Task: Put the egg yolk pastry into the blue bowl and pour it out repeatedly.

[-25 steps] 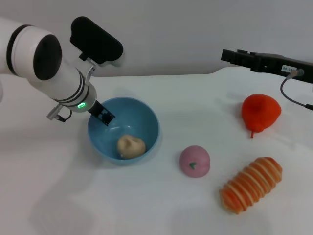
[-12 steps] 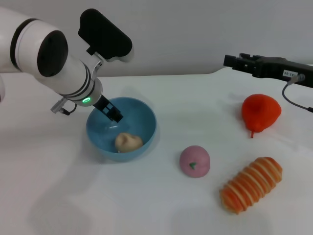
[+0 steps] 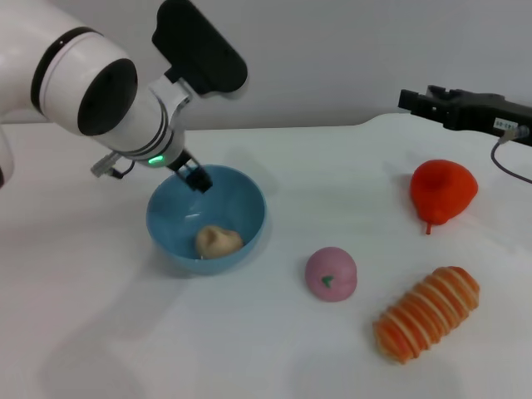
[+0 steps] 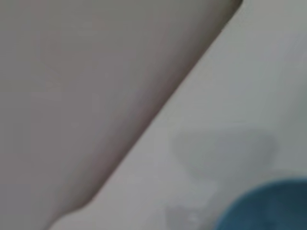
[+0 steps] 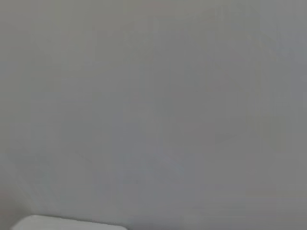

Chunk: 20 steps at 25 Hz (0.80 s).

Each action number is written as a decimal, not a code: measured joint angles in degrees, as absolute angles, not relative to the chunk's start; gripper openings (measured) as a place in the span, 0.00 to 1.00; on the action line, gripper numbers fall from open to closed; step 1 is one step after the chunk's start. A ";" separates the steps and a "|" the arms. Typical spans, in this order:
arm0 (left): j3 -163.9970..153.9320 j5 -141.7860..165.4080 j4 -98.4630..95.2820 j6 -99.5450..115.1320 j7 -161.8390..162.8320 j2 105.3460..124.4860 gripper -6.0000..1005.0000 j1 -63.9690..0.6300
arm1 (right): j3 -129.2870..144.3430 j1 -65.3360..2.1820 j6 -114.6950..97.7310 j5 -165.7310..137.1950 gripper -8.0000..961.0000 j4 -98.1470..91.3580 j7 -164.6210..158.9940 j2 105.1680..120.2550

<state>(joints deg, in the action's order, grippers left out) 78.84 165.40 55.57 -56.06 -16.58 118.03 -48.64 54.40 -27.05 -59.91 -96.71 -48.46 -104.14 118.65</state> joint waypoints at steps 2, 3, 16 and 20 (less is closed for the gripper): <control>79.02 165.42 57.95 -54.91 -16.26 118.01 0.64 -47.51 | 54.40 -26.76 -59.66 -96.30 0.61 -48.46 -101.17 118.73; 79.12 165.41 59.32 -53.90 -16.10 118.01 0.64 -46.69 | 54.40 -26.62 -59.59 -95.98 0.61 -48.45 -99.91 118.77; 77.99 164.61 63.27 -18.53 -9.87 118.49 0.64 -33.45 | 54.72 -22.85 -59.66 -66.04 0.61 -37.77 -60.09 118.85; 74.21 164.27 56.40 -0.89 -3.49 118.59 0.64 -32.25 | 55.44 -22.47 -60.17 -57.63 0.61 -31.46 -38.90 119.43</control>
<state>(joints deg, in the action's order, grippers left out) 74.21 164.27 56.40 -0.89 -3.49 118.59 -32.25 55.44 -22.47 -60.17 -57.63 -31.46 -38.90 119.43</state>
